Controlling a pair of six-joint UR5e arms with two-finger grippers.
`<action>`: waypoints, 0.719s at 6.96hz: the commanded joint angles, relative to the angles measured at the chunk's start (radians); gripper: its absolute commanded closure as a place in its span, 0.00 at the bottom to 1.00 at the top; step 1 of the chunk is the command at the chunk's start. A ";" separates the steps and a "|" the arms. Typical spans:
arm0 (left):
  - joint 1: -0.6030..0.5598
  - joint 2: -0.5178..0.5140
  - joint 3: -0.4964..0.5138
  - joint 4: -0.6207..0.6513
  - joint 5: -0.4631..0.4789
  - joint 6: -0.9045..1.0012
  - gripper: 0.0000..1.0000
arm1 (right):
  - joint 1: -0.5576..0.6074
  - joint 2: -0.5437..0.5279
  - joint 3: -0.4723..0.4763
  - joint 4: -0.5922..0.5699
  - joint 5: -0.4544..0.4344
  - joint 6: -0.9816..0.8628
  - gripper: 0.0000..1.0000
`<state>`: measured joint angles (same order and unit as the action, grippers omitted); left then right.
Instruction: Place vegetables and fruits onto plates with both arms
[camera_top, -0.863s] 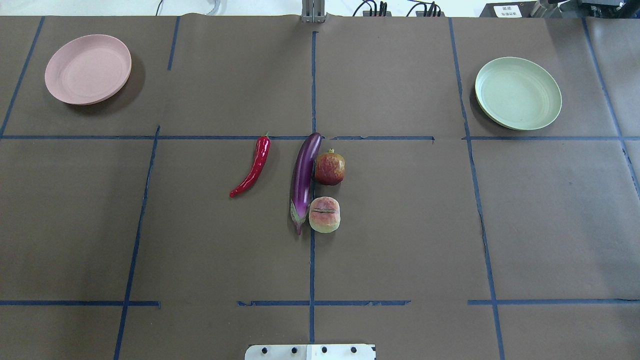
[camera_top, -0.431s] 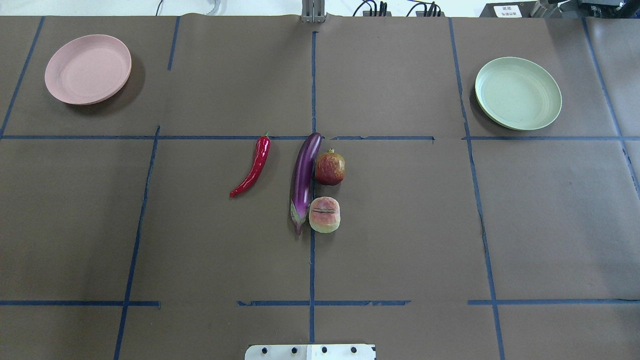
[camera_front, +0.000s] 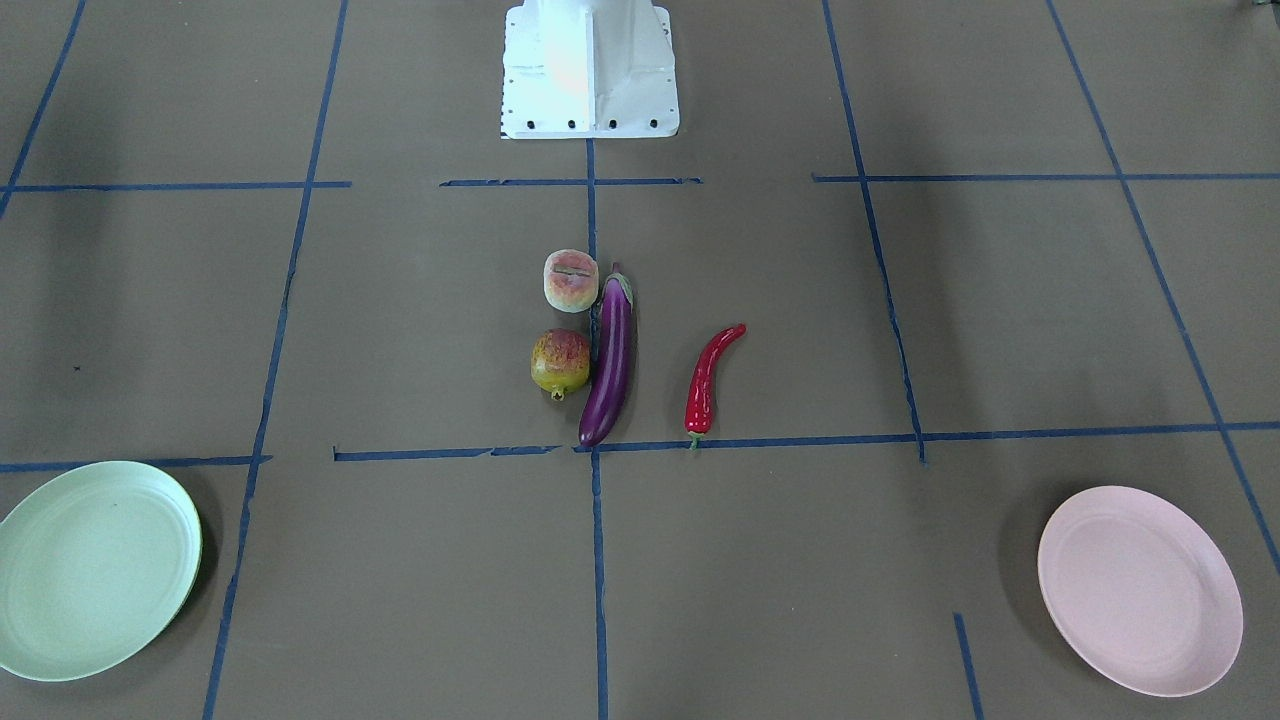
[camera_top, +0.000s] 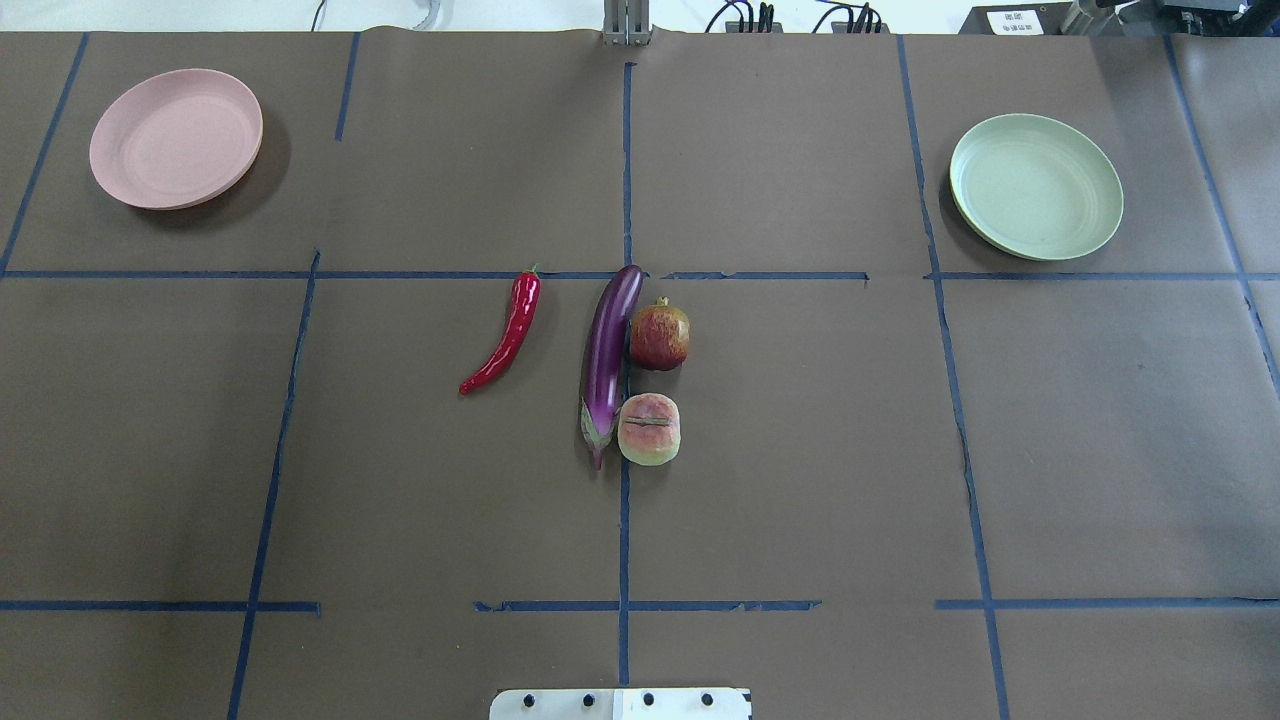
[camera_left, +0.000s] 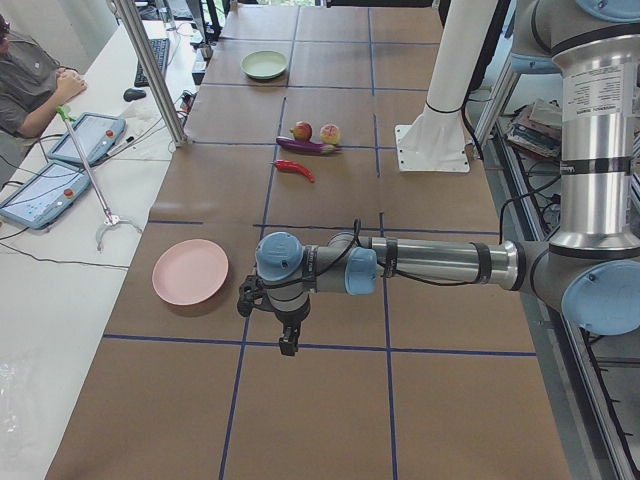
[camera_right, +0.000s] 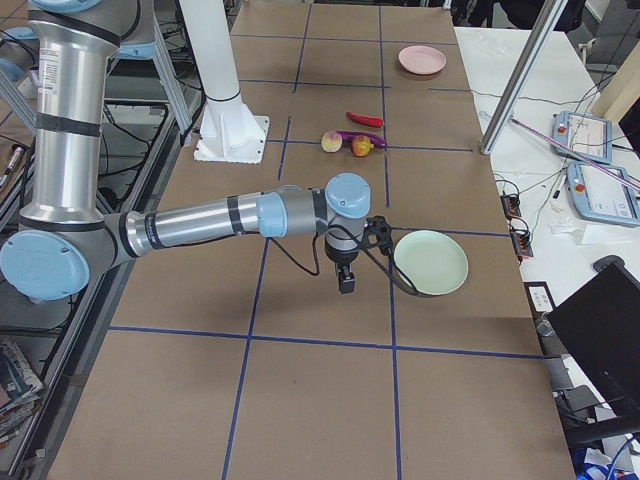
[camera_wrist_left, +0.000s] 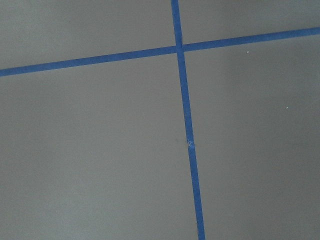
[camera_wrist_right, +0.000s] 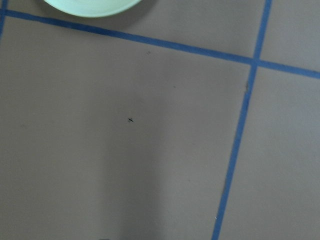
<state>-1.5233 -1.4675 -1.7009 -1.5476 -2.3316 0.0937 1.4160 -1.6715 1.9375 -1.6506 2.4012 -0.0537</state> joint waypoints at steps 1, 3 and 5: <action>0.003 0.000 0.000 -0.003 -0.002 0.000 0.00 | -0.156 0.210 0.014 -0.003 -0.005 0.065 0.00; 0.005 -0.023 0.006 -0.006 -0.005 0.001 0.00 | -0.335 0.381 0.017 -0.001 -0.037 0.464 0.00; 0.008 -0.065 0.003 -0.006 -0.005 0.001 0.00 | -0.583 0.530 0.014 -0.012 -0.239 0.743 0.00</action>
<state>-1.5172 -1.5070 -1.6980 -1.5542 -2.3360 0.0955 0.9780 -1.2315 1.9538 -1.6561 2.2695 0.5187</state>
